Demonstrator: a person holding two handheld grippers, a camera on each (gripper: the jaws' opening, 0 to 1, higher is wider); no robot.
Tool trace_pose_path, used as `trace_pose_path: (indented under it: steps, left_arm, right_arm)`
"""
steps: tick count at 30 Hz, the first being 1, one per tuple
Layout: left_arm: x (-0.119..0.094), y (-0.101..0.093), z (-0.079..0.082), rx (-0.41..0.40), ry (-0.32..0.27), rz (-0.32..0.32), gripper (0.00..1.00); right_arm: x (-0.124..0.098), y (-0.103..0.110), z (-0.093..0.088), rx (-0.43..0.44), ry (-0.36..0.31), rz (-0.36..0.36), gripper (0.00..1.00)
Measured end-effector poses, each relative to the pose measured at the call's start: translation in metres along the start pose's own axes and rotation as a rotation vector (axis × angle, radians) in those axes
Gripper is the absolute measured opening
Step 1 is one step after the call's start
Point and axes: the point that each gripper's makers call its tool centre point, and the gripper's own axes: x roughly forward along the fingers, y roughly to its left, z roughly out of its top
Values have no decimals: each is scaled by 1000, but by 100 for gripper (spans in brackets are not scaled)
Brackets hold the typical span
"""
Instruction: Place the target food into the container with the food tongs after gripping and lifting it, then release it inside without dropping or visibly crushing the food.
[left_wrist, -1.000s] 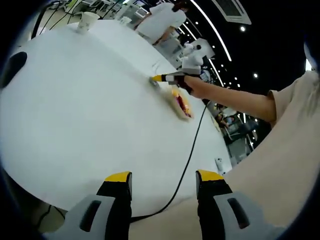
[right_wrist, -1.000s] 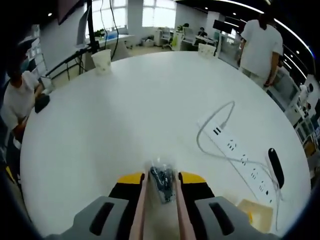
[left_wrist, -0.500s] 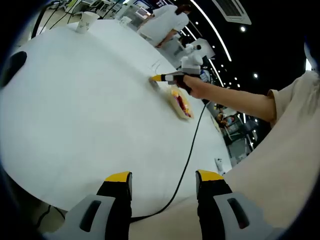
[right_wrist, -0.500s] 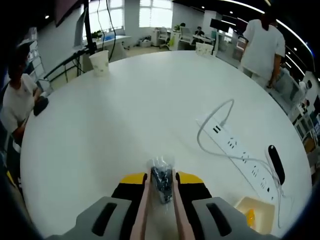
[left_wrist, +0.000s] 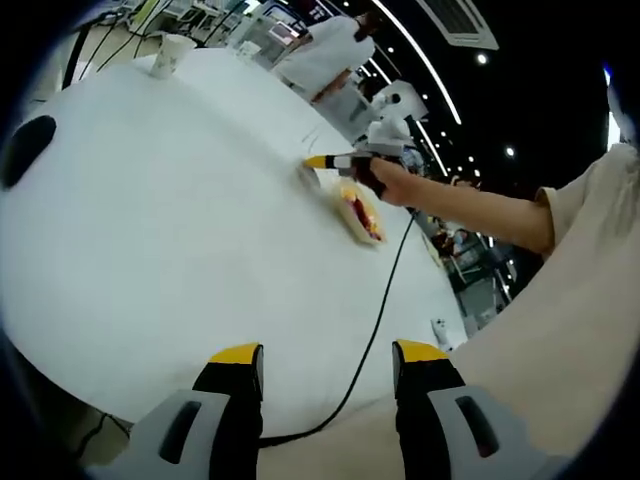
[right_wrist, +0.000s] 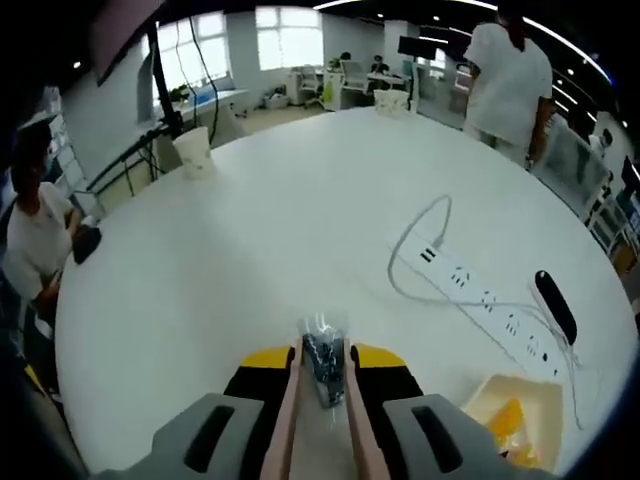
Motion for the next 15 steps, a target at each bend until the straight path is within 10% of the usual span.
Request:
trace_pose_path:
  steps: [15]
  left_arm:
    - [-4,-10,8,60,-17,-11,51]
  right_arm:
    - [-35,0,13,101,-82,-2,21]
